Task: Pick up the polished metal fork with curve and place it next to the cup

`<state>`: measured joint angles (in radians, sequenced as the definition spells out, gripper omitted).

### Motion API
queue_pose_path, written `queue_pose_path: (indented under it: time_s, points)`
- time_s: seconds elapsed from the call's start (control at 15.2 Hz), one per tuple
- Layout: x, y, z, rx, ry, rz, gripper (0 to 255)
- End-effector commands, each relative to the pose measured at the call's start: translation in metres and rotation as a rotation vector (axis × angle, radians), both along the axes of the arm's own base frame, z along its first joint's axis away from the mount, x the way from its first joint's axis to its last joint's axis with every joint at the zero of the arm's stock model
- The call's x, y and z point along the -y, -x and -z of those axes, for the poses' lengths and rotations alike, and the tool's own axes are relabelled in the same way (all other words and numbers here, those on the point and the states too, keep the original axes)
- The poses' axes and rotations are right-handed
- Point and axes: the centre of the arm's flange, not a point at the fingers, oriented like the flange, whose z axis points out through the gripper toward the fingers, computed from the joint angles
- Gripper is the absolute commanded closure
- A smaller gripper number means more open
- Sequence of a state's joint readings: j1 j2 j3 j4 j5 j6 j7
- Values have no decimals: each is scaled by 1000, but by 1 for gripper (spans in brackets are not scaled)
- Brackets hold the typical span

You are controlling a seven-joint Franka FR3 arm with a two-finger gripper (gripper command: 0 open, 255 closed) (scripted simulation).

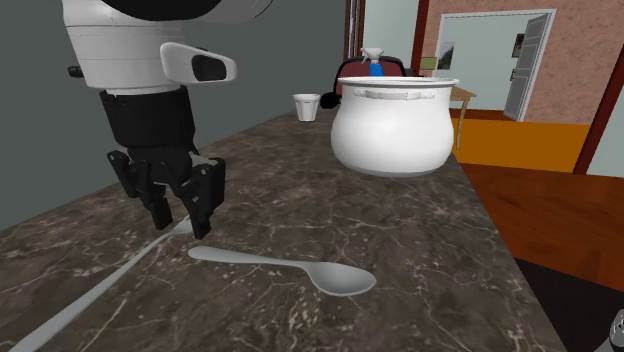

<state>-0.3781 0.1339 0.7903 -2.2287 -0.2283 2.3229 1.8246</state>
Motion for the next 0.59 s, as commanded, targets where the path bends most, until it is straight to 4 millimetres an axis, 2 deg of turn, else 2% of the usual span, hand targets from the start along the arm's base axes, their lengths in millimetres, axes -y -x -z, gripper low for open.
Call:
queue_pose_path:
  time_s: [0.0, 0.53]
  points:
    - [1, 0, 3, -2, -4, 1, 255]
    - [1, 0, -39, -2, -4, 1, 255]
